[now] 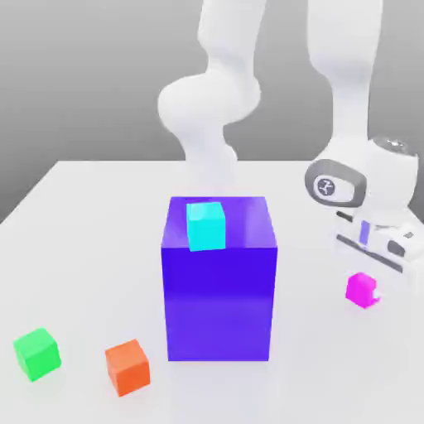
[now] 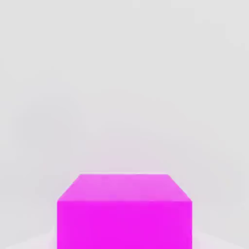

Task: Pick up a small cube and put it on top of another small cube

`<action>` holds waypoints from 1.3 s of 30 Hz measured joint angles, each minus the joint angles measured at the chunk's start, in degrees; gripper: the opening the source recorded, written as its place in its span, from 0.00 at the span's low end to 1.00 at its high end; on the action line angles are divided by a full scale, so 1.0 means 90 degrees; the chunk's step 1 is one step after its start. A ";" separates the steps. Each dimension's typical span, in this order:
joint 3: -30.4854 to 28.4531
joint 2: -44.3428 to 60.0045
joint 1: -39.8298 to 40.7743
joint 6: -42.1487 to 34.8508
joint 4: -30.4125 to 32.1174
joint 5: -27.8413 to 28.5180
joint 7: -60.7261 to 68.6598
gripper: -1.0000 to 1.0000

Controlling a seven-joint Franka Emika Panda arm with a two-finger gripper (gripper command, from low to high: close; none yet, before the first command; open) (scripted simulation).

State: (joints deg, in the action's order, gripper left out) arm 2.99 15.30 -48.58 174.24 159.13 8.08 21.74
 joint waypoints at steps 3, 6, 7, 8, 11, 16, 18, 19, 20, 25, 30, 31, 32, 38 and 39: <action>0.0293 -0.0622 0.0226 -0.0499 0.0123 -0.0280 0.0213 0.00; 0.0415 -0.1259 0.0304 -0.1023 0.0235 -0.0673 0.0449 0.00; 0.0319 -0.1318 0.0467 -0.1120 0.0186 -0.0729 0.0325 0.00; 0.0190 -0.1333 0.0680 -0.1192 0.0094 -0.0754 0.0146 0.00; -0.0237 -0.1285 0.1306 -0.1359 -0.0263 -0.0763 -0.0500 0.00; -0.0981 -0.1151 0.2297 -0.1604 -0.0912 -0.0756 -0.1638 0.00; -0.1304 -0.1095 0.2662 -0.1701 -0.1173 -0.0754 -0.2096 0.00; -0.1471 -0.1067 0.2837 -0.1749 -0.1306 -0.0754 -0.2321 0.00; -0.1644 -0.1034 0.3016 -0.1807 -0.1410 -0.0784 -0.2541 0.00; -0.2480 -0.0873 0.3810 -0.2132 -0.1634 -0.1114 -0.3478 0.00; -0.3341 -0.0756 0.4537 -0.2436 -0.1764 -0.1452 -0.4361 0.00; -0.3509 -0.0740 0.4689 -0.2492 -0.1785 -0.1513 -0.4541 0.00; -0.3691 -0.0730 0.4855 -0.2567 -0.1813 -0.1593 -0.4676 0.00; -0.3770 -0.0176 0.5676 -0.2400 -0.1966 -0.2602 -0.4151 0.00; -0.3610 0.0016 0.5807 -0.2258 -0.1987 -0.2824 -0.3993 0.00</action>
State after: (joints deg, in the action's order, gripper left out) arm -29.51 15.44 3.69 153.92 141.25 -17.34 -14.20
